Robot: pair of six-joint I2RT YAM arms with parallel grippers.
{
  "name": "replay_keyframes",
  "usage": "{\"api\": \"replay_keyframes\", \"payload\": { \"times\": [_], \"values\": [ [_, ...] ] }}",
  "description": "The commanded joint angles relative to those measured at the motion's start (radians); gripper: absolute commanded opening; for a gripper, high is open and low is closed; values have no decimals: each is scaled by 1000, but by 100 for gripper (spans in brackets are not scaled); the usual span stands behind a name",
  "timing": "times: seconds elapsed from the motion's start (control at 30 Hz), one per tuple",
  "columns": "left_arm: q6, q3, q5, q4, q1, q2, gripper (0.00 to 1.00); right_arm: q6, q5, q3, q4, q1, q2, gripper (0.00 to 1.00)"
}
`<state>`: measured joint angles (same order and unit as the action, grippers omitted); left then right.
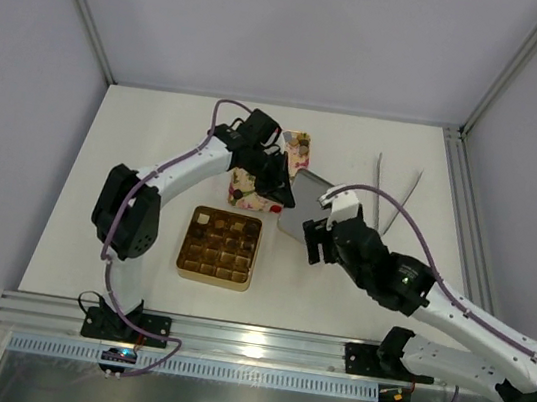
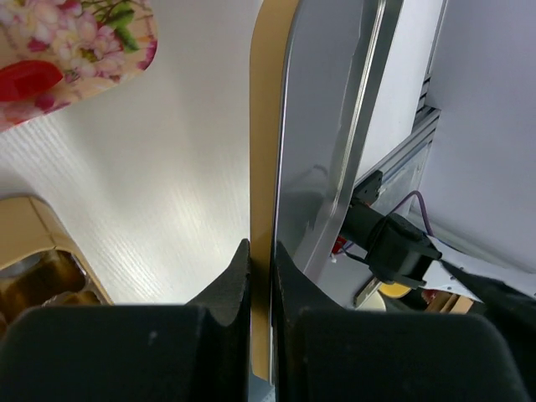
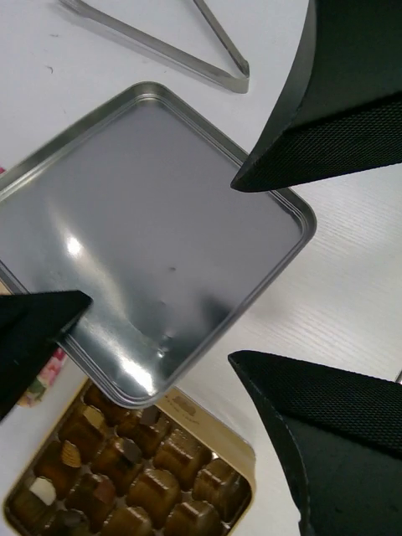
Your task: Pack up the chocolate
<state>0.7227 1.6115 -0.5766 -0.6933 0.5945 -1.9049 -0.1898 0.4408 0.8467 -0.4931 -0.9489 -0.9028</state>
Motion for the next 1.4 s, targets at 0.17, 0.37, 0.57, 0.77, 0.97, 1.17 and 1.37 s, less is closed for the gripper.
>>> {"api": "replay_keyframes", "payload": {
  "times": [0.17,0.37,0.57,0.77,0.97,1.17,1.37],
  "values": [
    [23,-2,-114,-75,-44,116,0,90,447,104,-93,-352,-221,80],
    [30,-41,-124,-83,-52,176,0,144,602,173,-122,-392,-407,81],
    [44,-108,-149,-66,-53,228,0,266,720,172,-38,-392,-498,70],
    [46,-137,-163,-63,-53,262,0,360,797,157,62,-393,-551,46],
    [52,-142,-177,-54,-55,283,4,437,829,152,123,-392,-558,4],
    [47,-140,-157,-52,-67,299,50,492,874,161,156,-392,-536,4],
    [21,-137,-88,-51,-117,313,83,480,895,175,126,-392,-495,4]
  ]
}}
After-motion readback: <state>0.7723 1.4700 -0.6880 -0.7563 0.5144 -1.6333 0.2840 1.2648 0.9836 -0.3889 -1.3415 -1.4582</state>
